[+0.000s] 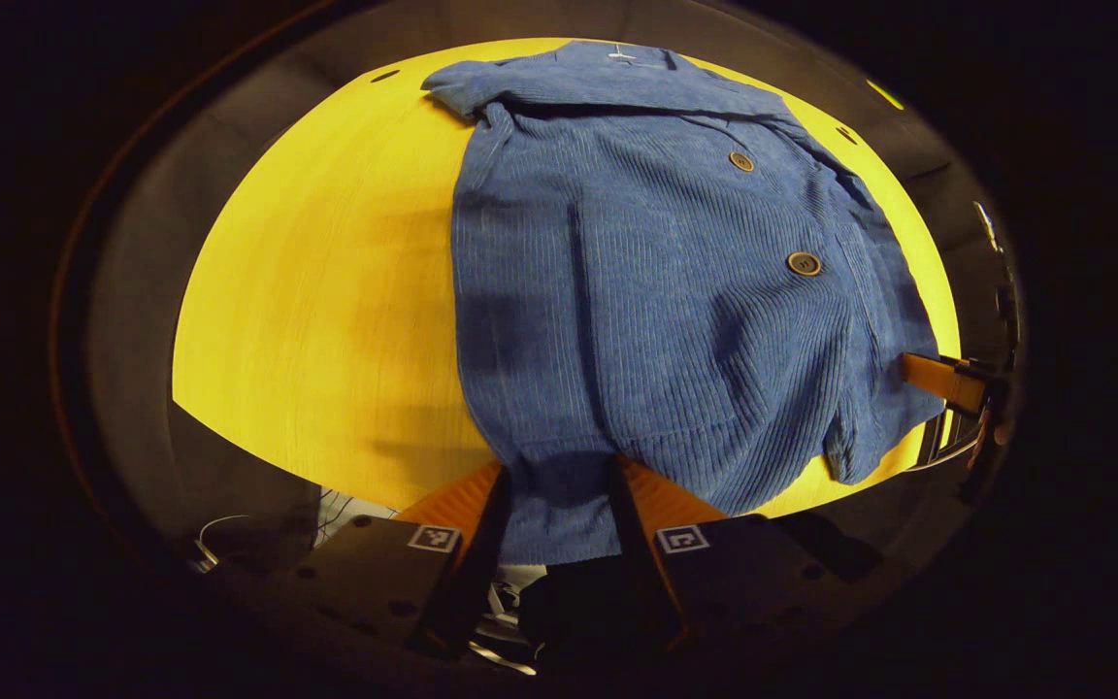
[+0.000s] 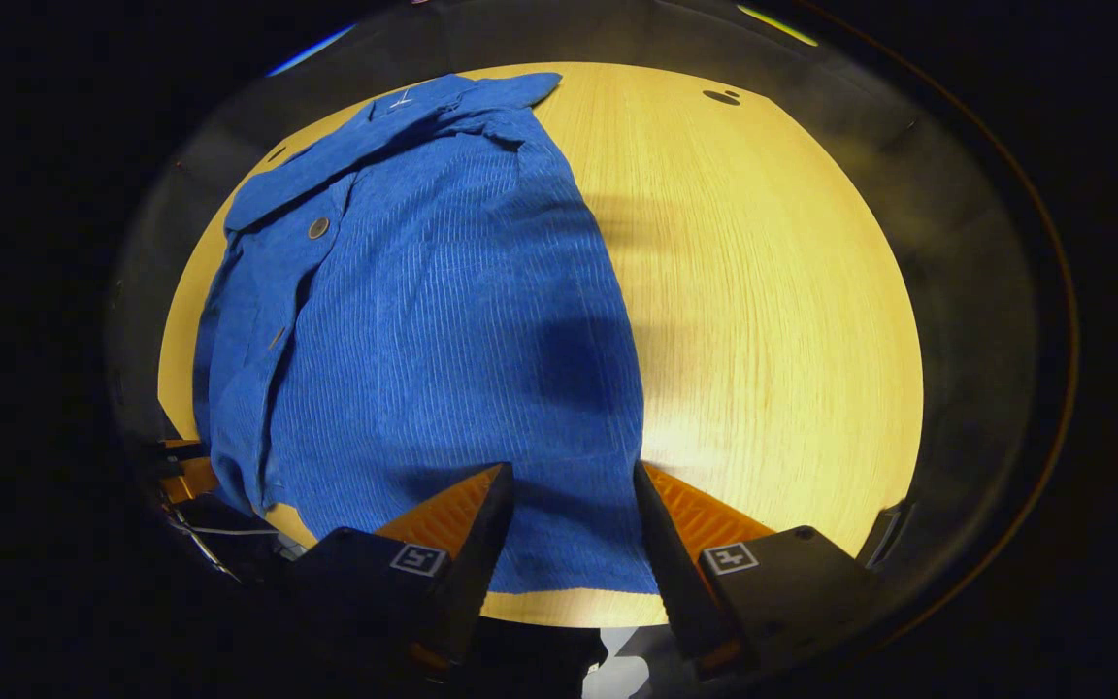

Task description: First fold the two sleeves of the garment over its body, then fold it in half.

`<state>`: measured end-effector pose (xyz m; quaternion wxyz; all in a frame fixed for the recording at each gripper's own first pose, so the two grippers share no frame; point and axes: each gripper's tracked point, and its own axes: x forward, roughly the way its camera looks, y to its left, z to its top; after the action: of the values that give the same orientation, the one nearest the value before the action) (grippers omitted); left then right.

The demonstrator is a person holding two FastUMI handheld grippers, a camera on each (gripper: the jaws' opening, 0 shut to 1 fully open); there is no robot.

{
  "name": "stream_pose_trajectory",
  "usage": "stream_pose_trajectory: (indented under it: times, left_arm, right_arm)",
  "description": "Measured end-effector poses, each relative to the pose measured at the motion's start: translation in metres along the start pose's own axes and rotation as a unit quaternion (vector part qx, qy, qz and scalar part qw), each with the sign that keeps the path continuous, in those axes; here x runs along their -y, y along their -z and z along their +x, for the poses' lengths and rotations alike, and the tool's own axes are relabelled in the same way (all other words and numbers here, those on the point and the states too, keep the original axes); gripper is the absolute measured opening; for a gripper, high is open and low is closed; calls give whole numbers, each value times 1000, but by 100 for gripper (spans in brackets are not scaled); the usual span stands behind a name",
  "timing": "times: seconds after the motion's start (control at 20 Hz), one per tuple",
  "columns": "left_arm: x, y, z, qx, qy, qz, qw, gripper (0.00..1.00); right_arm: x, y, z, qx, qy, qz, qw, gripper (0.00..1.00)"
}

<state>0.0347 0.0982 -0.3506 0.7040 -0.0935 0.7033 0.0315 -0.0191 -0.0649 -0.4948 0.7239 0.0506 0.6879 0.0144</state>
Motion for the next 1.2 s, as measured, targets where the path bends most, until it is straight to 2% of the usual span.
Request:
stream_pose_trajectory:
  times: [0.1,0.15,0.25,0.3,0.4,0.65,0.85,0.95,1.1,1.2]
  left_arm:
    - [1,-1,4,7,13,-12,1000,34]
    - [1,-2,1,9,24,-11,1000,23]
    - [1,-1,2,11,59,-13,998,0]
    - [0,0,2,8,77,-23,997,0]
    - [-1,1,0,15,101,-43,994,0]
    - [-1,-3,-16,52,100,-64,992,0]
    - [2,-6,-41,72,94,-64,991,0]
    - [7,-10,-51,81,103,-68,989,0]
    - [14,-20,-71,93,133,-65,985,0]
    - [5,-33,-88,104,135,-37,985,0]
  right_arm:
    - [-13,2,4,-3,-10,23,1000,37]
    - [-14,0,2,3,-6,20,1000,7]
    - [-17,0,0,-9,-10,19,1000,7]
    - [-16,2,3,-11,-20,14,1000,2]
    - [-19,2,2,-6,-38,20,999,2]
    - [-33,1,-20,8,-84,43,996,2]
    - [-49,-6,-45,22,-122,29,992,2]
    - [-56,-10,-56,25,-139,17,990,2]
    - [-59,-21,-74,37,-143,9,989,2]
    - [-65,-33,-94,57,-140,13,988,2]
